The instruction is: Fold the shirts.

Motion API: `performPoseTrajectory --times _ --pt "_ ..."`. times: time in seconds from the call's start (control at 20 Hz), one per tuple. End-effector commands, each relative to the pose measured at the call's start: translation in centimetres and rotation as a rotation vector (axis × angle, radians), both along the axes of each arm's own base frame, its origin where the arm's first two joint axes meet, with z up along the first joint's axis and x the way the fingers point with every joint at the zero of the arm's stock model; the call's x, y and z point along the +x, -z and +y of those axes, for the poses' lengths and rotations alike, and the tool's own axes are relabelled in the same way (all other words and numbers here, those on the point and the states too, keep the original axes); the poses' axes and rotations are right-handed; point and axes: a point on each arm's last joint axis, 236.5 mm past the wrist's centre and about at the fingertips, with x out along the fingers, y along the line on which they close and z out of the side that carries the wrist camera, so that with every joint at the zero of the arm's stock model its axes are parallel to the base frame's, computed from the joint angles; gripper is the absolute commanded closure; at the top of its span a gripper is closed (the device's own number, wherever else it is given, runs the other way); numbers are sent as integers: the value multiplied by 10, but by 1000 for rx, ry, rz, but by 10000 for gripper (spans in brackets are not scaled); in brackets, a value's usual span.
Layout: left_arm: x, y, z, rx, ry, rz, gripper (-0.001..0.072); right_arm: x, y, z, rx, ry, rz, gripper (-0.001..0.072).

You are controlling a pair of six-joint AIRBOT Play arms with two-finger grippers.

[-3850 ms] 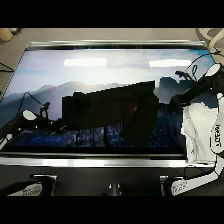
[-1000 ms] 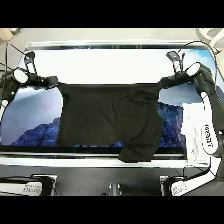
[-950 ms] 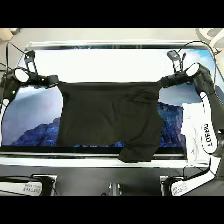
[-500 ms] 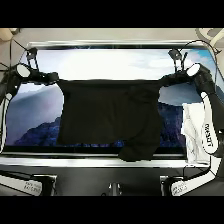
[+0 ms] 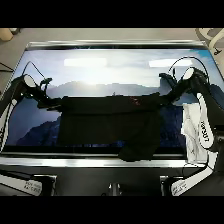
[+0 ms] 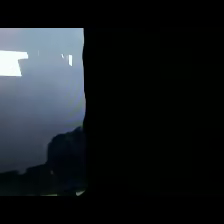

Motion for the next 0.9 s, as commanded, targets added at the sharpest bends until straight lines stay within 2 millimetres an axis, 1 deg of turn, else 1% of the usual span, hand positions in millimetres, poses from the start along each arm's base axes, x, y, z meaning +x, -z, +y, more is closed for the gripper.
performPoseTrajectory --times 0.0,0.05,0.1,0.15,0.2,0.25,0.3,0.4,0.45,0.5,0.55,0.6,0.65,0.75,0.8,0.85 --pt "-24 14 -5 -10 17 93 684 -22 9 15 34 10 133 693" --pt "-22 12 -5 -10 15 85 684 -24 8 19 34 -2 137 692" --pt "-18 8 -3 -11 12 72 679 -25 8 24 32 -16 139 659" --pt "-14 4 -2 -10 9 61 607 -25 8 27 34 -22 139 490" --pt "-11 -3 0 -10 11 55 403 -28 7 26 28 -34 143 264" --pt "-9 -13 3 -11 9 49 224 -33 5 17 -6 -61 148 211" --pt "-6 -25 8 -11 9 32 159 -39 0 1 -61 -82 157 211" --pt "-4 -47 21 -8 -22 -10 165 -54 -16 -28 -124 -104 179 212" --pt "-11 -55 28 -8 -55 -10 170 -60 -25 -39 -120 -83 191 215" --pt "-21 -57 31 -8 -75 1 187 -63 -31 -48 -108 -45 183 225" --pt "-37 -54 32 -11 -82 25 246 -70 -32 -53 -96 -9 171 227" --pt "-59 -42 30 -15 -86 61 267 -83 -28 -56 -94 15 166 227" --pt "-82 -26 26 -17 -96 92 266 -99 -20 -55 -108 22 166 227" --pt "-122 5 14 -45 -113 135 264 -130 -2 -36 -62 33 149 228" --pt "-141 17 8 -59 -110 156 265 -143 5 -29 -44 38 137 228" --pt "-155 26 6 -60 -108 174 264 -154 10 -26 -44 45 133 228"
